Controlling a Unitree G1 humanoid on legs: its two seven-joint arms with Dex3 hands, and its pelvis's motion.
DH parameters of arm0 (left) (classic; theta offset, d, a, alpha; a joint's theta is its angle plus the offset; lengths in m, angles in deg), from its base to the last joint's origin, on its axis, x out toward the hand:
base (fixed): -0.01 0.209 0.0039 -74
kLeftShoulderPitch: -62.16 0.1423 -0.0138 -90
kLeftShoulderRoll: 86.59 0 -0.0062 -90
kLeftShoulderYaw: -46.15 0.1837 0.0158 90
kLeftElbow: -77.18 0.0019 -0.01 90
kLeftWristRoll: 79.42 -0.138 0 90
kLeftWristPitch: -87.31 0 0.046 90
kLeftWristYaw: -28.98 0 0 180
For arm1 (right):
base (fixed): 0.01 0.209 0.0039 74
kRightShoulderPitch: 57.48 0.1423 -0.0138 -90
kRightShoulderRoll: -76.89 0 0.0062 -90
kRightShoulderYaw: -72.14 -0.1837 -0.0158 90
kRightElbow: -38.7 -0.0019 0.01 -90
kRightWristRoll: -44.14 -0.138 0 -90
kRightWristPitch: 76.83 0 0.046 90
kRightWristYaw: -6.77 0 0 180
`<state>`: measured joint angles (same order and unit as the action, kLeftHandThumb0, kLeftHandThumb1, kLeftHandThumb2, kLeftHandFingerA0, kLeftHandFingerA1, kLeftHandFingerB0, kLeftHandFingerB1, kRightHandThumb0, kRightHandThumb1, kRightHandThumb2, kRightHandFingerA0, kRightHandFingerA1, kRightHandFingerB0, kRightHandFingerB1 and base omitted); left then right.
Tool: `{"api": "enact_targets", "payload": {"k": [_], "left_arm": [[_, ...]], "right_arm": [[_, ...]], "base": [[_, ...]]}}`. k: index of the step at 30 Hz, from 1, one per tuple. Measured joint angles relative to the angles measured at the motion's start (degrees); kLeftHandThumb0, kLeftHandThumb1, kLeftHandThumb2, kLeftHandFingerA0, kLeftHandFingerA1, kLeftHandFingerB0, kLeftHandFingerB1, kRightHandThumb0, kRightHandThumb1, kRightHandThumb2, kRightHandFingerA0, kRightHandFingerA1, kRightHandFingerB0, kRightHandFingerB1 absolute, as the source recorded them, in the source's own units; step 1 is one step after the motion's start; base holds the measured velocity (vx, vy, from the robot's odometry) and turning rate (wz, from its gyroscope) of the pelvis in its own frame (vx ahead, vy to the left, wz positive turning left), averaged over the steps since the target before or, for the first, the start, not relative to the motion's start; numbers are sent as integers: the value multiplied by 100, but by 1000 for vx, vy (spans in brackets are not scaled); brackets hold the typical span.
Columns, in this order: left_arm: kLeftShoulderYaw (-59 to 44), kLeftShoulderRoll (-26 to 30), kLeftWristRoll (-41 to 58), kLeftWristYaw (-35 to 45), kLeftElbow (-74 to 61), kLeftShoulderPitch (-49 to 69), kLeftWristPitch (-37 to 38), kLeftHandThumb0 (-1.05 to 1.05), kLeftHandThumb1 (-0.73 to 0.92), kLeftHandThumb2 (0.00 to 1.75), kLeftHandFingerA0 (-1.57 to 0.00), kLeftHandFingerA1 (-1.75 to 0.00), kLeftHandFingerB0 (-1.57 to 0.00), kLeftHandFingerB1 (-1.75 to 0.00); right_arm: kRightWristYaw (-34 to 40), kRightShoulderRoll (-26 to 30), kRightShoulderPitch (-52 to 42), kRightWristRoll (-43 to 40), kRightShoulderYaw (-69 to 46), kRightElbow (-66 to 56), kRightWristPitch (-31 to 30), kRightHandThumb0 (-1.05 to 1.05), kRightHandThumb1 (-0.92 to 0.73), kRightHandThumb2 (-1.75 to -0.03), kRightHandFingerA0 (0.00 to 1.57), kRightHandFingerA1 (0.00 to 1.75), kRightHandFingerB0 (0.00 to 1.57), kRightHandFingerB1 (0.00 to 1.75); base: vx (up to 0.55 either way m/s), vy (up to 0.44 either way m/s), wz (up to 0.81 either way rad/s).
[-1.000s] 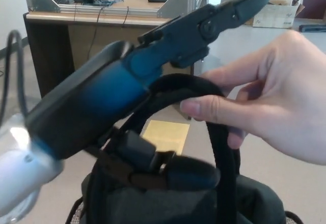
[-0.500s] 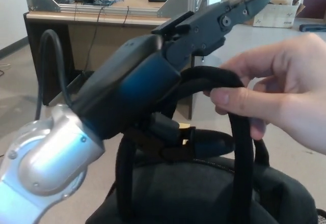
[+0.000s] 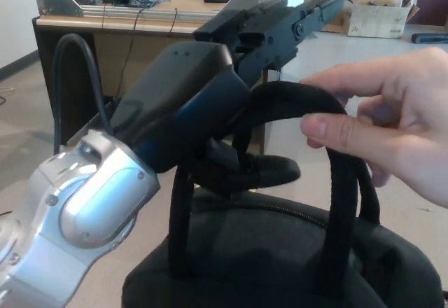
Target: A person hands over a black lunchbag to the robot and the robot uses its left hand to grab the strips of the lunchbag, the gives it back to the person.
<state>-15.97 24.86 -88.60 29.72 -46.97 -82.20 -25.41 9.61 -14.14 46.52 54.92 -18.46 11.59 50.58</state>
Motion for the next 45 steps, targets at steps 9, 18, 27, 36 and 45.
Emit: {"api": "enact_targets", "payload": {"k": [9,18,27,36,45], "left_arm": [[338,-333,-785,-99,584,-244,-180,-52,40,68,-36,-48,-24,-39],[522,-1307,-1316,-735,1929,-731,-139,-27,60,57,-90,-175,-71,-175],[506,-2259,-1330,-1416,3544,-1222,272,-18,56,57,-90,-175,-70,-175],[470,-2765,-1354,-2057,4806,-1427,626,-21,57,56,-90,-175,-68,-175],[286,-2916,-1452,-2712,5609,-1472,1003,-19,61,57,-89,-175,-68,-175]], "right_arm": [[-2,0,6,1,0,-23,0,-67,-61,-103,38,57,17,45],[-9,0,32,0,-2,-39,0,-70,-63,-105,38,57,19,45],[-10,-6,57,0,1,-41,-1,-75,-82,-65,44,44,36,36],[-10,-6,139,1,2,-40,-1,-74,-68,-106,38,56,22,45],[-10,-6,157,1,2,-40,-1,-70,-65,-105,38,56,23,47]], "base": [[0,0,0],[0,0,0],[0,0,0],[0,0,0],[0,0,0]]}}
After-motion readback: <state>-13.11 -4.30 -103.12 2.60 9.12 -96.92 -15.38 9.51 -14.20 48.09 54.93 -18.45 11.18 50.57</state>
